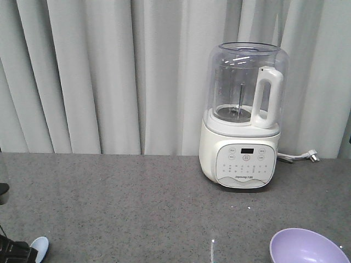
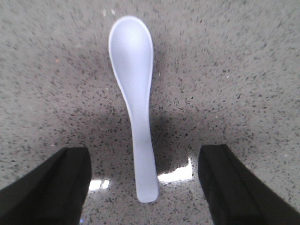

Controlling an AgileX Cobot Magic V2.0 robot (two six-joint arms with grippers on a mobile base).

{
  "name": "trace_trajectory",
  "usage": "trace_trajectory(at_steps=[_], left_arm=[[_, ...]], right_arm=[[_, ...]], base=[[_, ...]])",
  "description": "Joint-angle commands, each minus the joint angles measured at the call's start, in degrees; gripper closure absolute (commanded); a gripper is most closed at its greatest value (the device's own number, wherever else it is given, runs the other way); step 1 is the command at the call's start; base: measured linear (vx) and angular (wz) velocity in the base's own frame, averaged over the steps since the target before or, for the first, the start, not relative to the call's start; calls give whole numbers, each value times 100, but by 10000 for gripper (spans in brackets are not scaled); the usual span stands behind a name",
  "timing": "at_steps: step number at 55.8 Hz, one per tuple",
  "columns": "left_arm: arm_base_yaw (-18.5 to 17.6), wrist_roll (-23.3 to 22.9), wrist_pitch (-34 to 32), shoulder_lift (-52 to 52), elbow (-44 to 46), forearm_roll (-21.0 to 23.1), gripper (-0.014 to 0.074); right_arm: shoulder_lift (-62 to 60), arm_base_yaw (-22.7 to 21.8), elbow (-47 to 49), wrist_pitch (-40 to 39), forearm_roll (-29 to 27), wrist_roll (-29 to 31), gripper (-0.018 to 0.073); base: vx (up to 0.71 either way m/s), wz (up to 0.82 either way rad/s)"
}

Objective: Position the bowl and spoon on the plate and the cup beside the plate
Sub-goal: 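Lower the left gripper onto the white spoon and close it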

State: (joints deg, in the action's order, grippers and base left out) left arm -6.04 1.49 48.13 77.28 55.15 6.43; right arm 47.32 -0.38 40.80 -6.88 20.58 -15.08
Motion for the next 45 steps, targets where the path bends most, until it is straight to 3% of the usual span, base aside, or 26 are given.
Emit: trace_trajectory(at_steps=[1,22,37,45], left_arm=[[-3,-50,-299,81,199,105,11],[-3,-50,-543,883,207,-53,38],[-12,-50,-628,1138,212,-135,157],[-14,-50,-575,1259,212,-135,266]], right_arm=[[-21,4,205,-416,8,-2,22],[-21,4,205,-260,8,-2,23],[-21,4,205,-244,8,-2,23],[-21,4,205,-238,8,4,23]], base=[[0,0],[0,0],[0,0],[0,0]])
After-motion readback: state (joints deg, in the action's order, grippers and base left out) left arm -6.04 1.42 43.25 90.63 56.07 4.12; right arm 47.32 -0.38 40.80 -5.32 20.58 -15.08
